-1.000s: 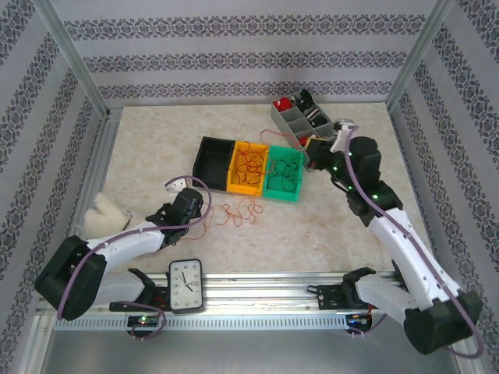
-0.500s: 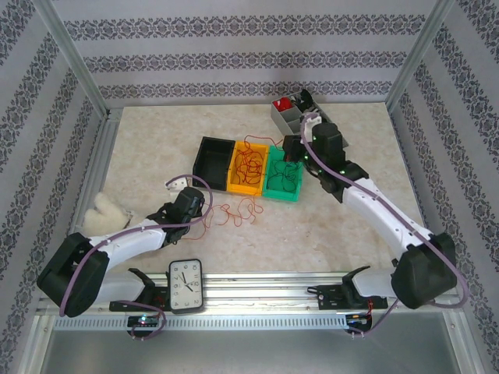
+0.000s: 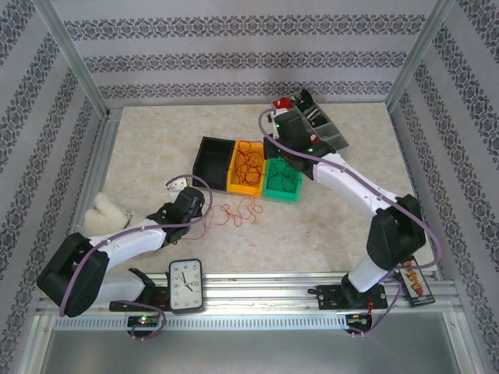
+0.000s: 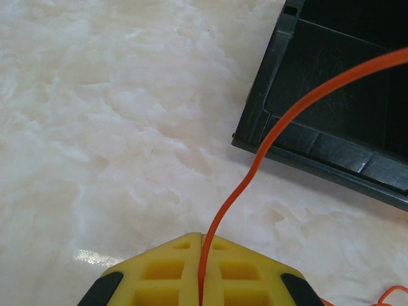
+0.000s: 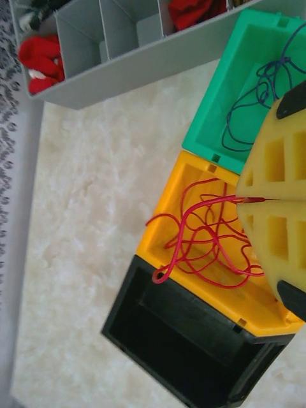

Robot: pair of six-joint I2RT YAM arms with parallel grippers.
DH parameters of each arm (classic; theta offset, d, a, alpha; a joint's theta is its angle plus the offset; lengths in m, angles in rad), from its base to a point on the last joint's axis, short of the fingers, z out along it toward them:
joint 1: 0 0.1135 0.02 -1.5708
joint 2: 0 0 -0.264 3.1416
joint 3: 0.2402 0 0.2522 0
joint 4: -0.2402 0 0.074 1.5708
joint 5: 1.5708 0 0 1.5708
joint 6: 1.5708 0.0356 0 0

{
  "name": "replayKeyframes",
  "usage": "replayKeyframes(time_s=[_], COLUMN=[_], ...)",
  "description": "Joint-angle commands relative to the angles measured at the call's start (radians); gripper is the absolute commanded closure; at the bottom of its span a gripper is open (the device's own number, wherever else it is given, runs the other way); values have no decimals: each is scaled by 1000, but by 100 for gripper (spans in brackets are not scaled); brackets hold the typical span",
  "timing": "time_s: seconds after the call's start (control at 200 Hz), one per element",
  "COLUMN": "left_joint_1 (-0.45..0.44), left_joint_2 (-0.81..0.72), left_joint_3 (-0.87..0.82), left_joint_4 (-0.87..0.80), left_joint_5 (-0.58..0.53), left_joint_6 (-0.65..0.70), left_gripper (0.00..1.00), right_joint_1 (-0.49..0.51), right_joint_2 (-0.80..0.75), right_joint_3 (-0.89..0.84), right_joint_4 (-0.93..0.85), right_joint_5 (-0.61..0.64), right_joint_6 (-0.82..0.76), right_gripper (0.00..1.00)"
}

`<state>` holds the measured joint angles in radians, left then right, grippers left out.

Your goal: Untangle the cables

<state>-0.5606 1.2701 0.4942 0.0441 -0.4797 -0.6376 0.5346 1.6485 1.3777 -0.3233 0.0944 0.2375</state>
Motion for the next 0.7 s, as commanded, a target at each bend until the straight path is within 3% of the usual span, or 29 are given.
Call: replayKeyframes(time_s=[0.0,0.36,0.695], left_joint_1=[5,5,5], left_joint_2=[3,17,25], left_joint_3=[18,26,33], left_joint_4=[-30,-32,-32], left_joint_5=[-17,-14,-10], left_joint_6=[-17,-13,-5], left_gripper=[100,100,100], right_joint_1=[16,78,94], right_joint_2=[74,298,445], right_joint_3=[72,303,389], right_joint_4=[-135,-296,-294], right_joint_5=[16,-52,-141], right_joint_6=[-48,-118,-103], right_gripper=[100,100,100])
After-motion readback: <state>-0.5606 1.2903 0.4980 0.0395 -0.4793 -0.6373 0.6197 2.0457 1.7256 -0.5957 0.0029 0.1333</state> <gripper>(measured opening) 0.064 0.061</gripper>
